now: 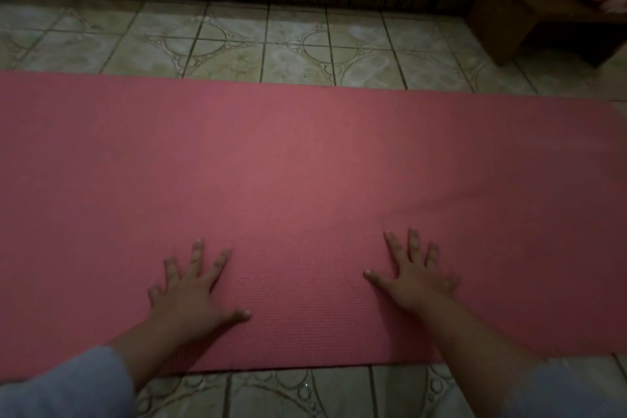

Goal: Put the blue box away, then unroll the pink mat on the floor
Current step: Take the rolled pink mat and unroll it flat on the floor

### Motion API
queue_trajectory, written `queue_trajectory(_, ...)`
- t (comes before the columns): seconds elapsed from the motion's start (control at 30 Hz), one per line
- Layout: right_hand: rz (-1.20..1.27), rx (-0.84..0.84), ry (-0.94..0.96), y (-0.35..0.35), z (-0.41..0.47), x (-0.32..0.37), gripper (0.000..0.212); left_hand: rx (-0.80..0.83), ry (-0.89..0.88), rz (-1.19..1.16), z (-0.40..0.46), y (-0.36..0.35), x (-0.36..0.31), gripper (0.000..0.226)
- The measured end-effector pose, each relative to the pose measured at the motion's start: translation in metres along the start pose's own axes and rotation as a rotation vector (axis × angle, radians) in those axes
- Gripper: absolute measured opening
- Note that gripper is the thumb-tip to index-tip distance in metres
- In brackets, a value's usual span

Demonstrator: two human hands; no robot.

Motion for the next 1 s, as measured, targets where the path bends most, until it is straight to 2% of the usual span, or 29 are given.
queue_trajectory(0.27,0.006,-0.08,-0.001,-0.013,-0.016,-0.022,0.097,-0.006,-0.003,0.011,0.005,-0.002,0.006,0.119)
queue_trajectory(0.53,-0.003,-0.117,0.001,0.005,0.016,-0.022,0.094,-0.013,-0.004,0.057,0.032,0.011,-0.014,0.116)
queue_trajectory(0.8,0.056,-0.058,0.0,0.032,0.045,-0.004,0.091,0.006,-0.01,0.019,0.061,0.026,-0.039,0.115)
queue_trajectory(0.9,0.086,-0.002,0.106,0.021,0.035,0.019,0.097,-0.017,-0.016,-0.044,0.067,0.028,-0.046,0.116)
queue_trajectory(1.0,0.061,0.016,0.095,0.022,0.036,0.025,0.103,-0.029,-0.078,-0.01,0.074,0.029,-0.06,0.12)
Point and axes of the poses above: each hand's wrist, its own z-axis towards the middle knuckle, its own y-axis out of the back of the hand, x = y × z, the point moved 3 cm from there along z, towards the middle knuckle, and after that the axes turned 11 degrees about -x, right-handed, at the moved point
